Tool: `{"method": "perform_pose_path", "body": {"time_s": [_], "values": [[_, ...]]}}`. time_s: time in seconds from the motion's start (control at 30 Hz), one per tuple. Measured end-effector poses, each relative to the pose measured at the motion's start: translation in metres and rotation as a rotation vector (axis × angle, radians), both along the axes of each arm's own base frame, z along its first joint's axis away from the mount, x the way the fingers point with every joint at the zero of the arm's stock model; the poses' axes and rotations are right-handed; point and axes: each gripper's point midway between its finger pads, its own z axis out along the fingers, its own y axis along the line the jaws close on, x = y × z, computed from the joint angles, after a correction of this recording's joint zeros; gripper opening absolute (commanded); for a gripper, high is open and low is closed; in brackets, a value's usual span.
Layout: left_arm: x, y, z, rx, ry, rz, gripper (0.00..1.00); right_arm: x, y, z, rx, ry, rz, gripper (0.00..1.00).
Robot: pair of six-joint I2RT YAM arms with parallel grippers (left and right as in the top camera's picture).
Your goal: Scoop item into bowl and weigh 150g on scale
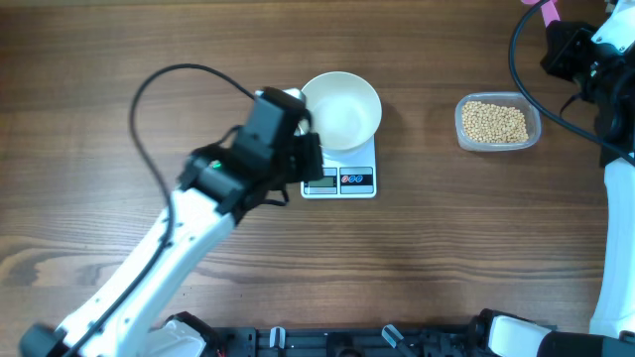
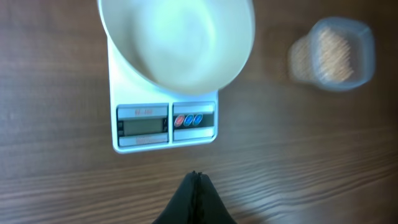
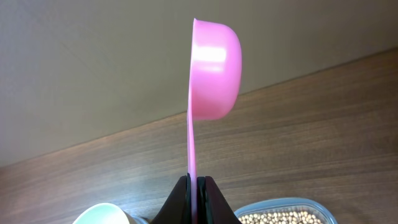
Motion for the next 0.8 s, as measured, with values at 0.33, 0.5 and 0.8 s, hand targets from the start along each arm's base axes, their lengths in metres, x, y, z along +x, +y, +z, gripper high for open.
{"method": "perform_pose_path", "body": {"time_s": [0.33,0.5,0.8], "values": [[-0.011,-0.042,-0.054,0.108,0.076,-0.112,0.04,0.000,0.000,0.000,0.000,0.000,0.000,0.04],[-0.009,-0.052,-0.069,0.112,0.042,-0.139,0.04,0.000,0.000,0.000,0.000,0.000,0.000,0.04],[0.001,-0.042,-0.107,0.161,-0.017,-0.097,0.04,0.000,0.000,0.000,0.000,0.000,0.000,0.04]]}}
